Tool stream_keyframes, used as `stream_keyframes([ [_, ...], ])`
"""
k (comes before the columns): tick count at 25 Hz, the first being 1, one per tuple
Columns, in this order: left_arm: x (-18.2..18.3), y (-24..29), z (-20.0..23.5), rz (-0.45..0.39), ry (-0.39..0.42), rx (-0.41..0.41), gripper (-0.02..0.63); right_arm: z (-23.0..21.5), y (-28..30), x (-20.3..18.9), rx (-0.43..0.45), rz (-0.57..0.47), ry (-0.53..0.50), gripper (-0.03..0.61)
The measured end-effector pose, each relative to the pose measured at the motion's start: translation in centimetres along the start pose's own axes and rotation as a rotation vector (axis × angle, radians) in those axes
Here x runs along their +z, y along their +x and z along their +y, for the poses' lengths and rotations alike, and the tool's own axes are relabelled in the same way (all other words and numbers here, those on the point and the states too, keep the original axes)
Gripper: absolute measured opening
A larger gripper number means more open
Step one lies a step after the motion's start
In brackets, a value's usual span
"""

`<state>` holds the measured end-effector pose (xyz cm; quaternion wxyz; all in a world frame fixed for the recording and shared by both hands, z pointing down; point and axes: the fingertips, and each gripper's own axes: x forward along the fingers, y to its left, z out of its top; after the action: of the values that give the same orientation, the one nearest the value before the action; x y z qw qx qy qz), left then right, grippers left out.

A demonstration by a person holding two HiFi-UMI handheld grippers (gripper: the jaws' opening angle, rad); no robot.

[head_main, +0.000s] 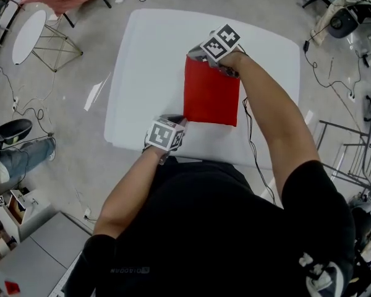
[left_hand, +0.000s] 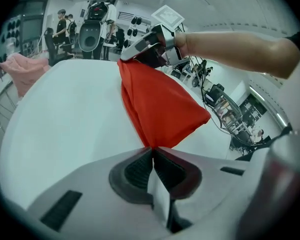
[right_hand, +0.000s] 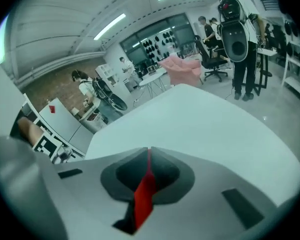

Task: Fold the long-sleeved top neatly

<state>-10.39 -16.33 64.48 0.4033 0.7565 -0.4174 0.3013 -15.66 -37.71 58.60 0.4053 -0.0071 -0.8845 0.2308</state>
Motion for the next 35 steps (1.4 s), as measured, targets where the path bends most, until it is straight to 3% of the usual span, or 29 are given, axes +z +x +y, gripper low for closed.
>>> stream_keyframes([
  [8, -1.1, 0.3, 0.2, 0.039, 0.011, 0.012, 0.011, -1.4, 3.1, -2.3, -0.025, 0.092, 0.014, 0.034],
  [10, -1.2, 0.3, 0.3, 0.038, 0.015, 0.011, 0.011, -1.7, 3.1, -2.1, -0.048, 0.097, 0.006, 0.063],
  [11, -1.2, 0.2, 0.5, 0.035, 0.015, 0.01, 0.011, -1.9, 2.8, -1.8, -0.064, 0.092, -0.001, 0.111],
  [13, -1.2, -0.1, 0.9, 0.022, 0.003, 0.008, 0.012, -2.3, 1.6, -1.0, -0.101, 0.06, -0.016, 0.207],
  [14, -1.2, -0.3, 1.1, 0.013, -0.004, 0.003, 0.012, -2.4, 0.6, -0.5, -0.121, 0.036, -0.026, 0.226],
  [19, -2.2, -1.7, 2.4, 0.018, 0.007, -0.012, 0.012, -1.7, -5.6, 1.4, -0.243, -0.131, -0.075, 0.233],
  [21, -2.6, -2.3, 2.7, 0.022, 0.03, -0.022, 0.012, -0.7, -8.2, 0.9, -0.307, -0.22, -0.05, 0.198],
  [24, -2.5, -3.3, 2.8, 0.0, 0.047, -0.051, 0.012, 1.3, -10.8, -3.6, -0.416, -0.281, 0.008, 0.137],
  [29, -1.7, -4.5, 3.2, -0.023, 0.109, -0.079, 0.012, 5.5, -11.6, -14.3, -0.523, -0.291, 0.205, 0.114],
  [35, 0.5, -5.7, 2.6, -0.056, 0.238, -0.111, 0.012, 11.0, -11.0, -21.0, -0.618, -0.368, 0.38, 0.103],
])
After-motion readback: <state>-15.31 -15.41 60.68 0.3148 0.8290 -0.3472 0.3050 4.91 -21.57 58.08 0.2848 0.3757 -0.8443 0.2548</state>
